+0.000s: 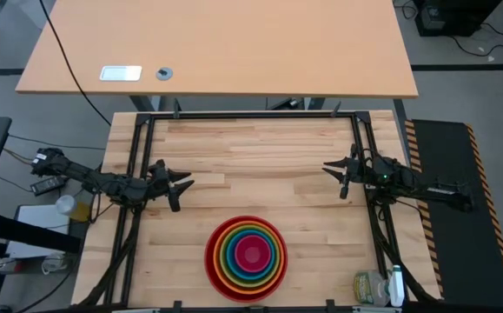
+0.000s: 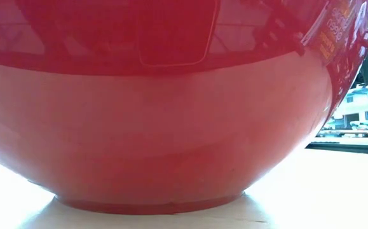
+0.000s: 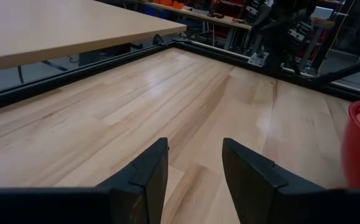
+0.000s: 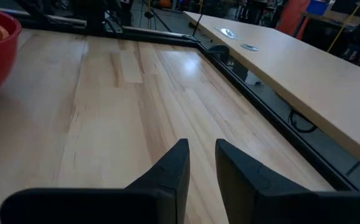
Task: Nest bowls inside each other
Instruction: Return to Home Position
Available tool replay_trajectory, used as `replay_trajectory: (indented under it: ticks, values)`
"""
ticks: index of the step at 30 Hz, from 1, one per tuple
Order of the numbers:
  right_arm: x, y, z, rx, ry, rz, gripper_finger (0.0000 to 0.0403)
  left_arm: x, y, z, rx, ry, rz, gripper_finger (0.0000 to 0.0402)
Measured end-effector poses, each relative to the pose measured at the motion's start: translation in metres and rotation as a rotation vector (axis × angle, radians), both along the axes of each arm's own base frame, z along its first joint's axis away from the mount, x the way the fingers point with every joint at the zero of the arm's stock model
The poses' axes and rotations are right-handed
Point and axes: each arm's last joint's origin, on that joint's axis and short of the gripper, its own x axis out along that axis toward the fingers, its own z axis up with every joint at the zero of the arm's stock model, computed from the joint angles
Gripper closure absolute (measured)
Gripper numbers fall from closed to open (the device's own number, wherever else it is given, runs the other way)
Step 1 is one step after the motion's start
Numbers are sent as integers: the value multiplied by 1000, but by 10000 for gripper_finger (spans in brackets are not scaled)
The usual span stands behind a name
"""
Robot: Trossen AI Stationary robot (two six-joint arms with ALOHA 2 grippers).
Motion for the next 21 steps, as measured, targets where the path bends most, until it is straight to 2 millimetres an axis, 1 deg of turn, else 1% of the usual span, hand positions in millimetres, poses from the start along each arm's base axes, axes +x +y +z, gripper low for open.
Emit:
replay_trajectory:
  ticks: [21]
  values:
    - [0,0,0,0,0,0,315,0,0,0,0,0,0,248]
